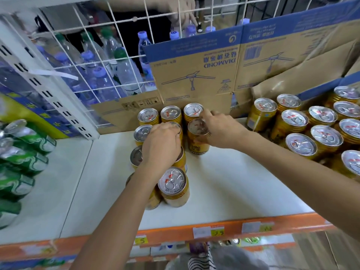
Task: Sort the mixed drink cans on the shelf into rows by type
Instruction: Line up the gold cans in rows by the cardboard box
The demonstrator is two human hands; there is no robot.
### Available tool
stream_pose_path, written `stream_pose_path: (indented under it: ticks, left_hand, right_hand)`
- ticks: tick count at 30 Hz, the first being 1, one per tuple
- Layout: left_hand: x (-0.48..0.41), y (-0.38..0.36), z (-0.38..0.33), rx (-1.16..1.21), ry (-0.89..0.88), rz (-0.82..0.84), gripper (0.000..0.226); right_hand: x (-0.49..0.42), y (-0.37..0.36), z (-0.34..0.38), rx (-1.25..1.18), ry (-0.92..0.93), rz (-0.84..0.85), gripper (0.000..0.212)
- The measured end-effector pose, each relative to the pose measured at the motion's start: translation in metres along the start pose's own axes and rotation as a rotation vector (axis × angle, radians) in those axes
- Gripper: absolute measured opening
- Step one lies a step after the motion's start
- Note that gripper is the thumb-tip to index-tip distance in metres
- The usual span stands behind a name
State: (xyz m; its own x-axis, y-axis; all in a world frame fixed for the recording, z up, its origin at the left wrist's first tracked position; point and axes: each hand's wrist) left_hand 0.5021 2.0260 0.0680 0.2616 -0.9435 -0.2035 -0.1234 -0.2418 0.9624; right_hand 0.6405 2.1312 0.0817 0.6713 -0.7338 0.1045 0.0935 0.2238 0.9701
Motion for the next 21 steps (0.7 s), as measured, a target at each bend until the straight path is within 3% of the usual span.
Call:
stream_pose_path:
  ticks: [9,21]
  left_hand:
    - [0.000,0.000,-0.001,-0.032,-0.002,-0.001,0.037]
    - [0.001,0.001,-0.002,-0.041,-0.007,0.000,0.036]
  right_hand:
    - [0.005,-0.003,-0.009,-0.128,0.131,0.015,0.056]
    - [0.007,-0.011,-0.015,-0.302,0.191,-0.041,0.047]
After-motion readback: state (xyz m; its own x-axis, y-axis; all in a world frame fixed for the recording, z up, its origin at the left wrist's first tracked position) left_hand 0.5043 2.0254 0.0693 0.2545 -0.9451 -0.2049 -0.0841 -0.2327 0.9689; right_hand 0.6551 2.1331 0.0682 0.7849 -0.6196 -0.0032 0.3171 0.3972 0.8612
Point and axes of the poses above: each hand's wrist, its own x-axis away from the middle knuckle, its own y-axis out of the back of the hand, z = x × y, and after that the axes turned 1 degree about x, right-handed
